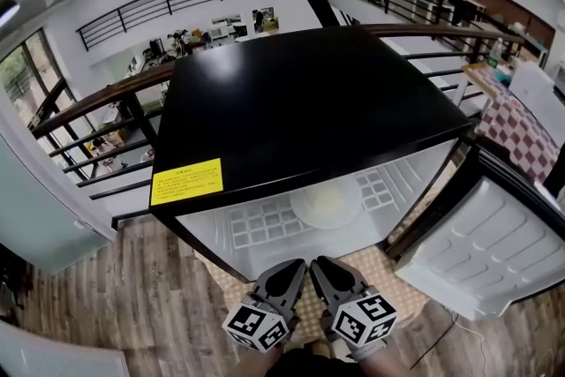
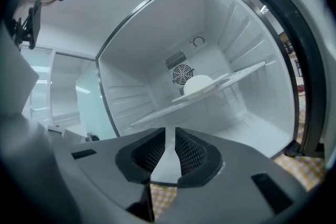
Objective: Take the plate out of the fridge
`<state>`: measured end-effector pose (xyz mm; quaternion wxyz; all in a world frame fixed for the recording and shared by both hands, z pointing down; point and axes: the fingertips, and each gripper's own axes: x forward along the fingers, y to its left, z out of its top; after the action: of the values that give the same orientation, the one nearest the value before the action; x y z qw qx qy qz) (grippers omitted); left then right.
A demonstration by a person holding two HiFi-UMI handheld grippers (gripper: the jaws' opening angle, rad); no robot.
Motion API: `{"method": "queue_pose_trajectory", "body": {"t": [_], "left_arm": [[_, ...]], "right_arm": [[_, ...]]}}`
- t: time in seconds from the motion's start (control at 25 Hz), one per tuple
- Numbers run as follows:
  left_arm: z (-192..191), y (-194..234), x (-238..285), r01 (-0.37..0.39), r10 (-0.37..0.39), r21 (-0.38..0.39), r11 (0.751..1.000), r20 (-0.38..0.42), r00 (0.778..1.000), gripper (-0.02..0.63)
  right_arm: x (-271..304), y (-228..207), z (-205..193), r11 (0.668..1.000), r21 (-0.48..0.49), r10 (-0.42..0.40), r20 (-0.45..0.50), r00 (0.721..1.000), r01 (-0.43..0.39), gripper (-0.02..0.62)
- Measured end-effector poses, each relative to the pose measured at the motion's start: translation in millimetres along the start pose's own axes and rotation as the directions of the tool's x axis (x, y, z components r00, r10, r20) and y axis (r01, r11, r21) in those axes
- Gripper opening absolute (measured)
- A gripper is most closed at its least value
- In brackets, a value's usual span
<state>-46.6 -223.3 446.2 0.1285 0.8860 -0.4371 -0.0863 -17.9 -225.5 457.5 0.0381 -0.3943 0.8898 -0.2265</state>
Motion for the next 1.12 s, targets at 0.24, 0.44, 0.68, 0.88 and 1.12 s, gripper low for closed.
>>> {"method": "queue_pose_trajectory", "body": {"t": [0.24, 0.44, 0.68, 0.88, 1.12], "left_arm": [[-1, -4, 10, 0.065, -0.065, 0.004, 0.998, -0.007, 0.998, 0.009], [0, -2, 13, 0.08, -0.08, 0.003, 0.997, -0.008, 0.997, 0.009], [3, 2, 15, 0.081, -0.081, -0.007, 0.997, -0.008, 0.997, 0.009], [1, 1, 15, 0.089, -0.089, -0.01, 0.996, -0.009, 0.996, 0.009], [0, 2, 12, 0.081, -0.081, -0.02, 0.997, -0.014, 0.997, 0.009]], "right_arm": [[3, -21, 26, 0.97, 0.237, -0.073, 0.094, 0.993, 0.049, 0.071], [3, -38, 45, 0.915, 0.402, -0.114, 0.152, 0.982, 0.044, 0.106], [5, -53, 67, 0.842, 0.537, -0.177, 0.198, 0.964, 0.045, 0.117], [12, -64, 72, 0.79, 0.606, -0.238, 0.168, 0.957, 0.09, 0.115], [15, -69, 73, 0.765, 0.629, -0.28, 0.124, 0.952, 0.143, 0.112]]}}
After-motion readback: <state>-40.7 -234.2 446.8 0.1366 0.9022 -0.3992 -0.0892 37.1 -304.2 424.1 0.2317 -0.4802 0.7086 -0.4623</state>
